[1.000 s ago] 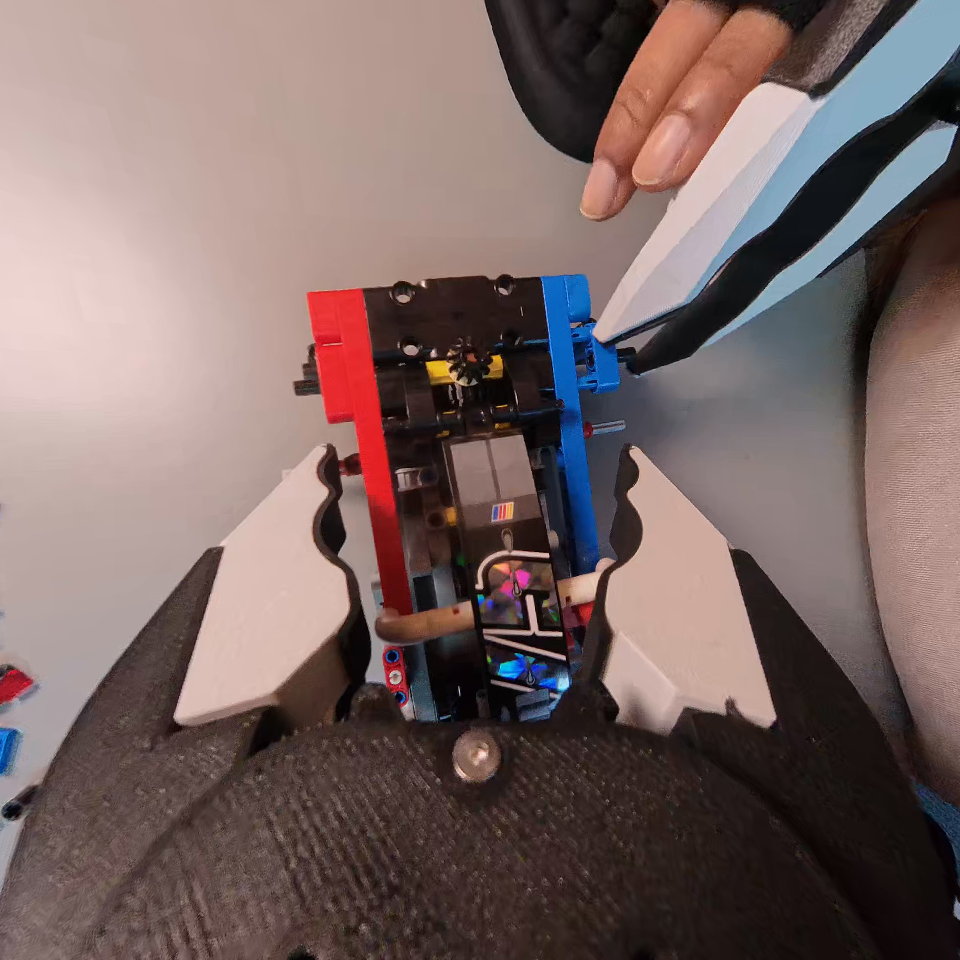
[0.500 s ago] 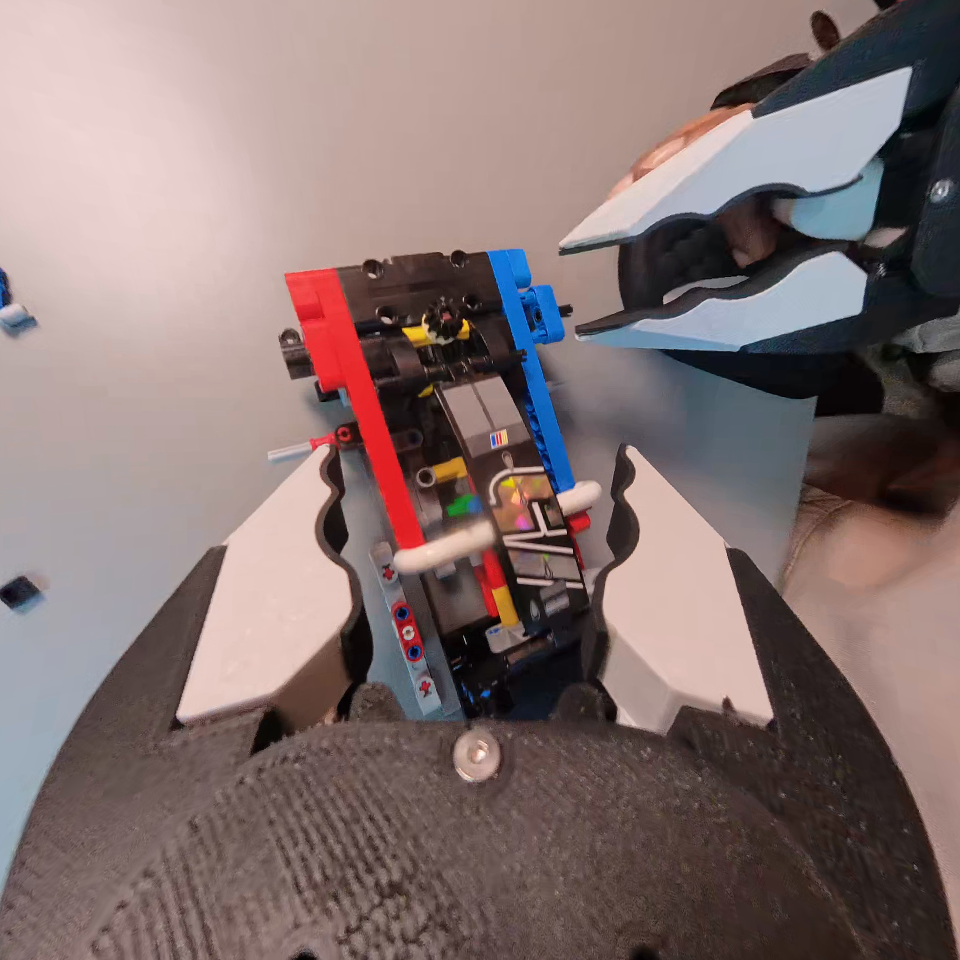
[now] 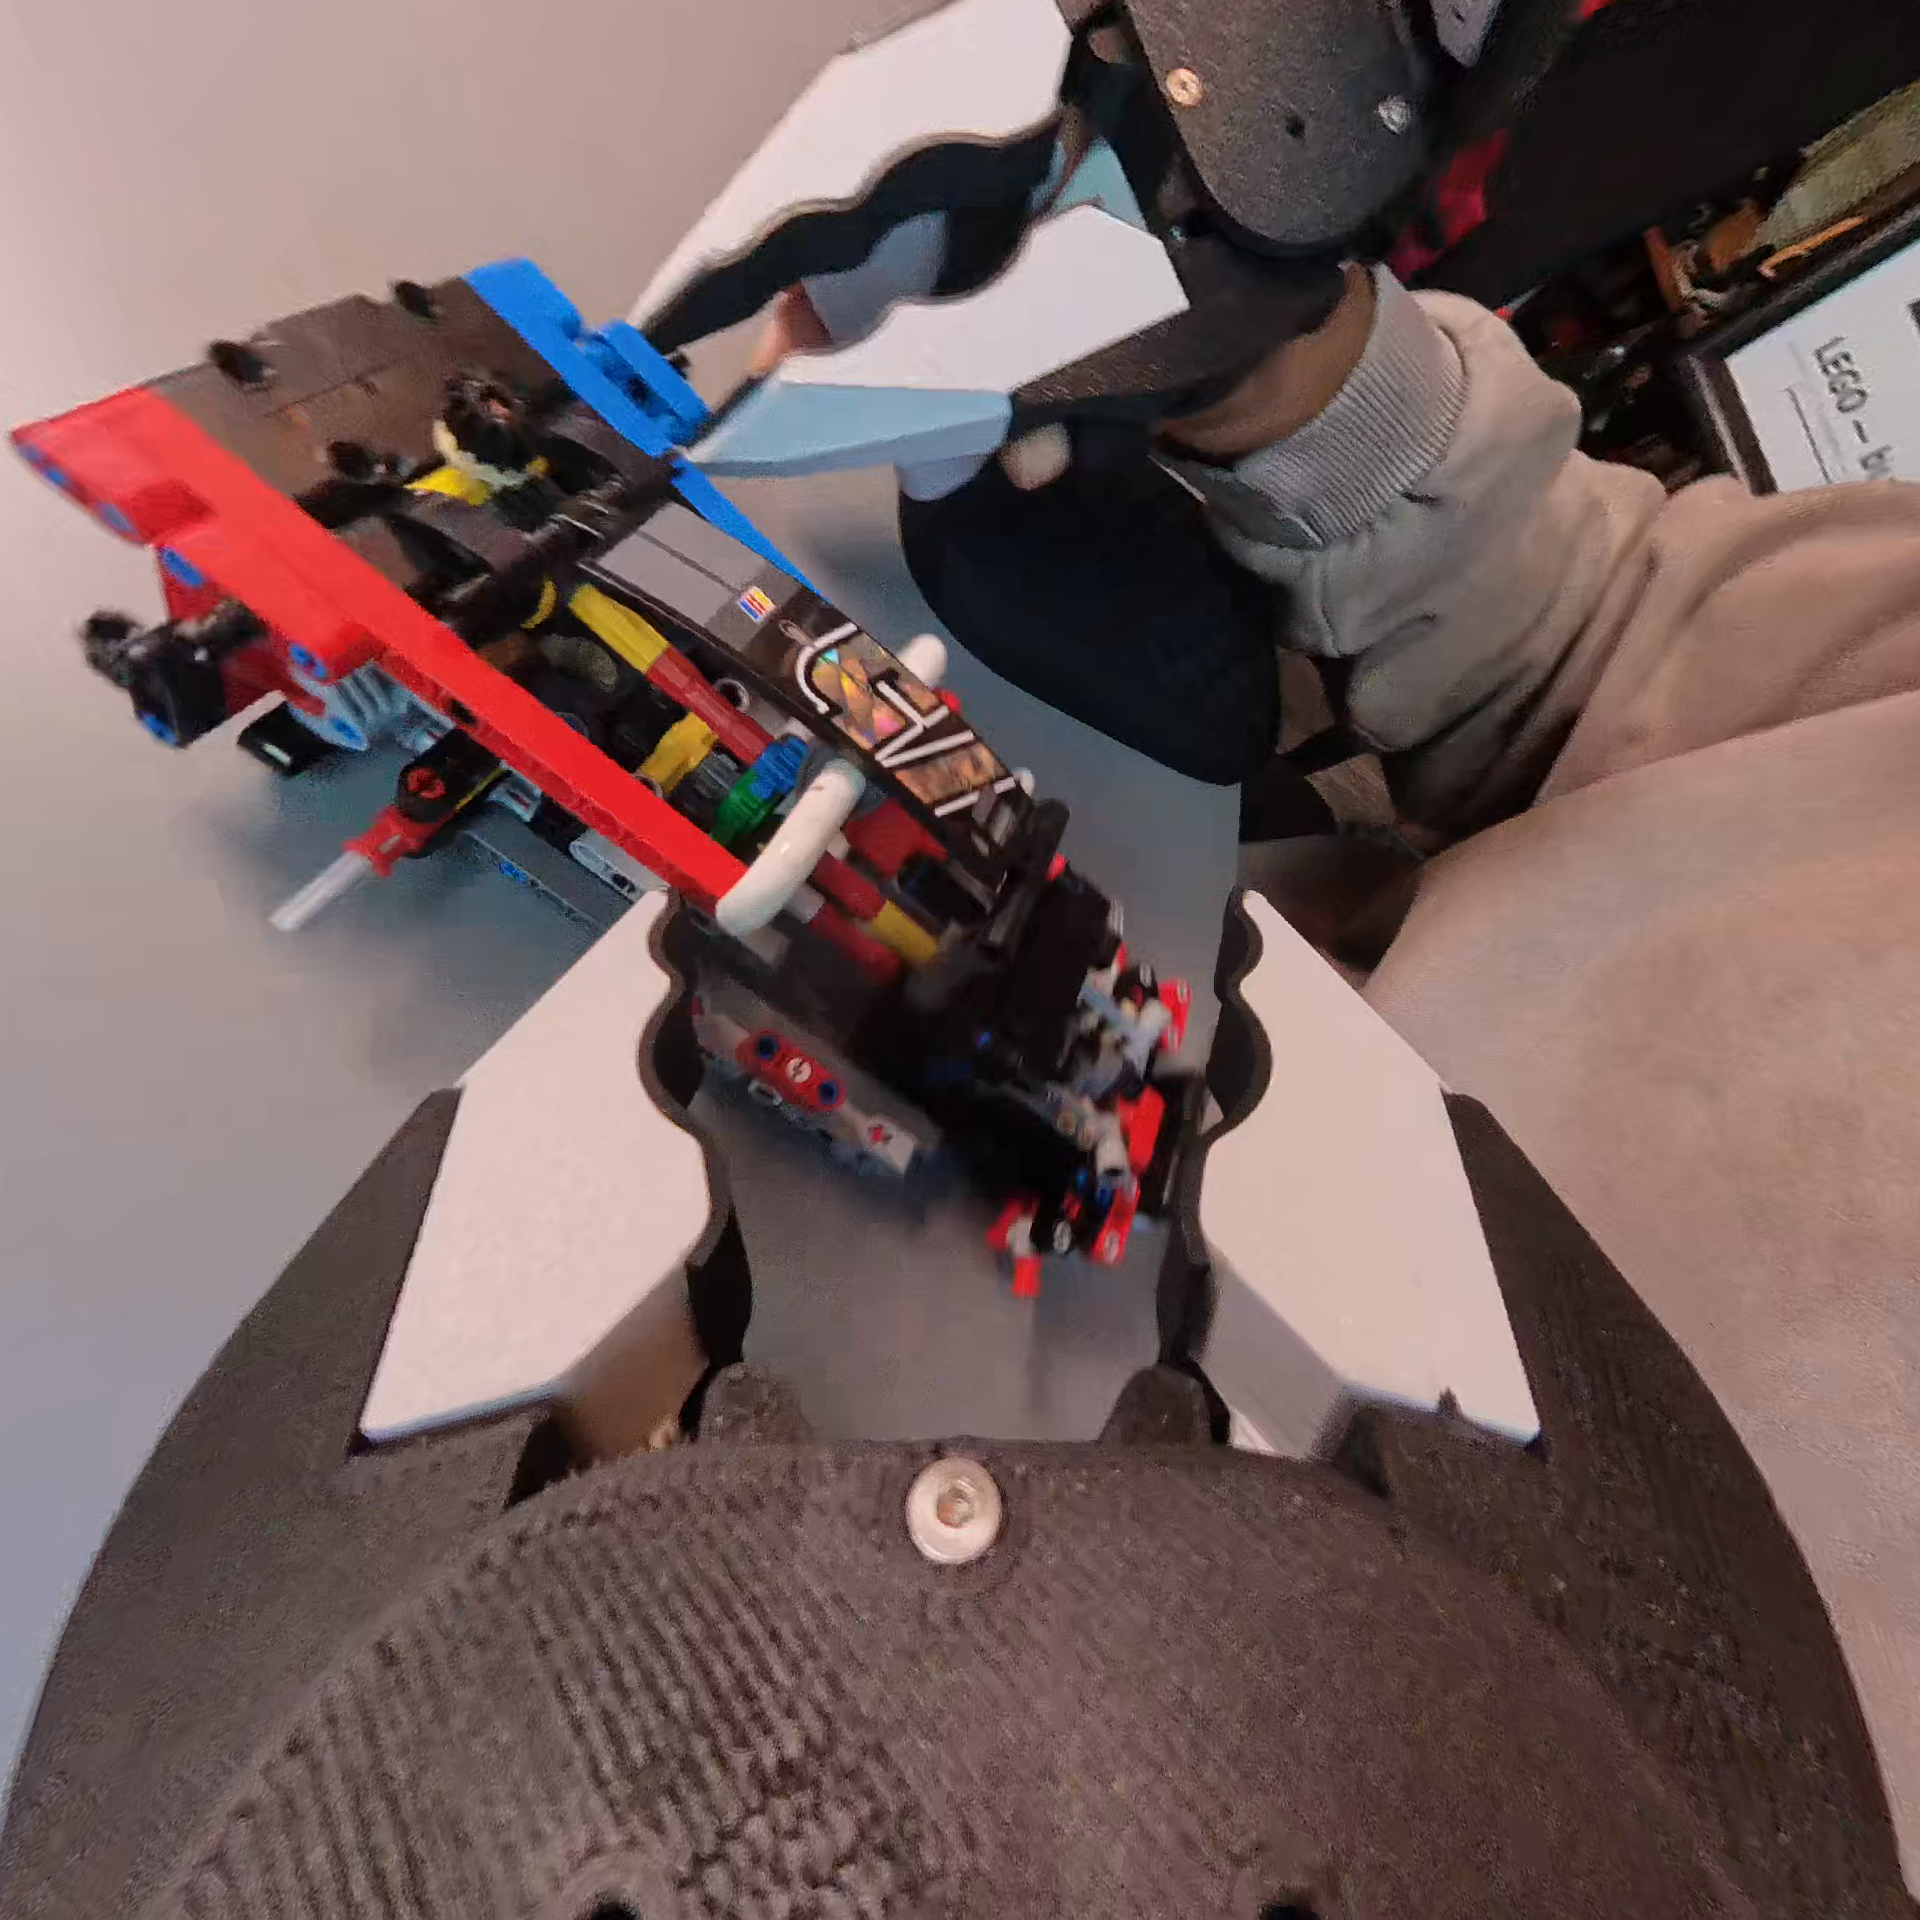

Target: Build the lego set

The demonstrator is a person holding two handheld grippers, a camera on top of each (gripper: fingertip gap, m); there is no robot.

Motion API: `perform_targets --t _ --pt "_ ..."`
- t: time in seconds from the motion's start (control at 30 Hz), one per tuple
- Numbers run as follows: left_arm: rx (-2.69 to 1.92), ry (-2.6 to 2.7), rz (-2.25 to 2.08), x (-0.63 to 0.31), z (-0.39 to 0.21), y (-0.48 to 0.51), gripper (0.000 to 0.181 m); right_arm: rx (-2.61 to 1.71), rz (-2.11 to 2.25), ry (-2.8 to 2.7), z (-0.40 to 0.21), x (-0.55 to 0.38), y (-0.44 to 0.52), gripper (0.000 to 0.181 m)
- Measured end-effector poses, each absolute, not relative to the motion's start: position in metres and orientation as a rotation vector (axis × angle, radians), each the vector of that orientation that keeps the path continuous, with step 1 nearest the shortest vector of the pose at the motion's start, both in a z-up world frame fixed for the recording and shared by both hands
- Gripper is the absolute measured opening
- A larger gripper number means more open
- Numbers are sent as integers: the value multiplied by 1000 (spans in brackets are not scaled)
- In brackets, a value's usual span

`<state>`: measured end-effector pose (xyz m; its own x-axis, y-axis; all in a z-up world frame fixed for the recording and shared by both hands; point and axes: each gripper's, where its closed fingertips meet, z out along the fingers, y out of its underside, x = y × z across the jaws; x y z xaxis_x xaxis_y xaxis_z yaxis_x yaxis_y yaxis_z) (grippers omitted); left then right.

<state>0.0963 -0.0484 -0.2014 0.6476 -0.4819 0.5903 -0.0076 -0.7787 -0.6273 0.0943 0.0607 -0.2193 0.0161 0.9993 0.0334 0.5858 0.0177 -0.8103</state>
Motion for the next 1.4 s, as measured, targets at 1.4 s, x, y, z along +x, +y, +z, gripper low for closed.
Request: perform_targets --t 1.4 --pt "-2193 888 -734 68 -228 11 57 -1810 1603 -1953 -216 77 51 6"
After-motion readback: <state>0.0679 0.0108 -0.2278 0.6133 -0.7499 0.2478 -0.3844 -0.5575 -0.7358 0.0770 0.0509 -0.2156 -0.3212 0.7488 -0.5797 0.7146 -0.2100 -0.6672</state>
